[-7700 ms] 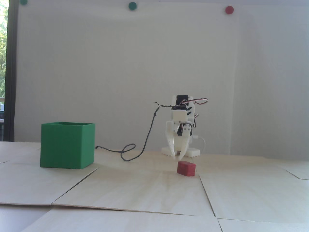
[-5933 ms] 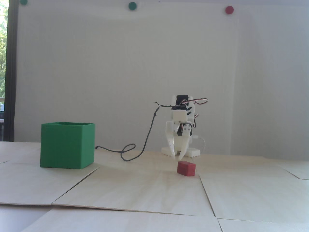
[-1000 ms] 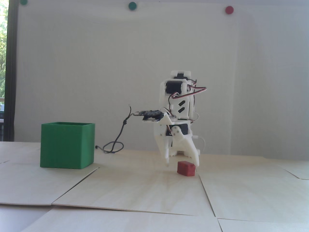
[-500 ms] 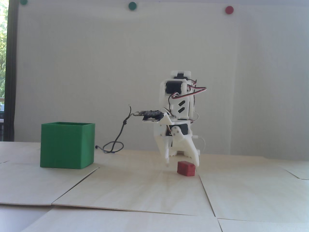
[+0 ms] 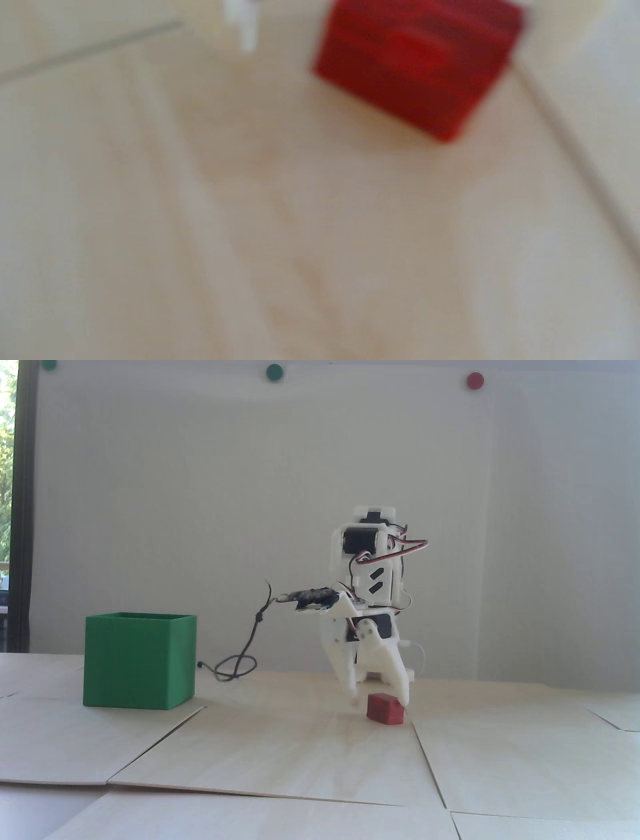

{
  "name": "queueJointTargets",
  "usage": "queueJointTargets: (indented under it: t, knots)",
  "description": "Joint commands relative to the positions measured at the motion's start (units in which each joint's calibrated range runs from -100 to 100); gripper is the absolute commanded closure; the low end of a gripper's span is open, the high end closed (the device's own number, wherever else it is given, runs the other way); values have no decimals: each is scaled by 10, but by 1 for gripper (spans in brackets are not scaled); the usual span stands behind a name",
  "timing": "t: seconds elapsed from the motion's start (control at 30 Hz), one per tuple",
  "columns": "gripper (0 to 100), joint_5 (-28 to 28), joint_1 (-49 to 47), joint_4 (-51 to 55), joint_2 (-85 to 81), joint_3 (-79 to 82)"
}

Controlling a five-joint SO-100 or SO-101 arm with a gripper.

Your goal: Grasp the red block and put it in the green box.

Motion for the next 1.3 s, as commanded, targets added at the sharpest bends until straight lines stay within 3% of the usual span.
queueJointTargets:
  t: [0.0, 0.57, 0.77, 1.27]
  knots:
    - [81, 4, 4, 4, -15, -16]
    - [80, 5, 1, 4, -15, -15]
    - [71, 0, 4, 27, -15, -15]
    - [78, -48, 25, 83, -15, -14]
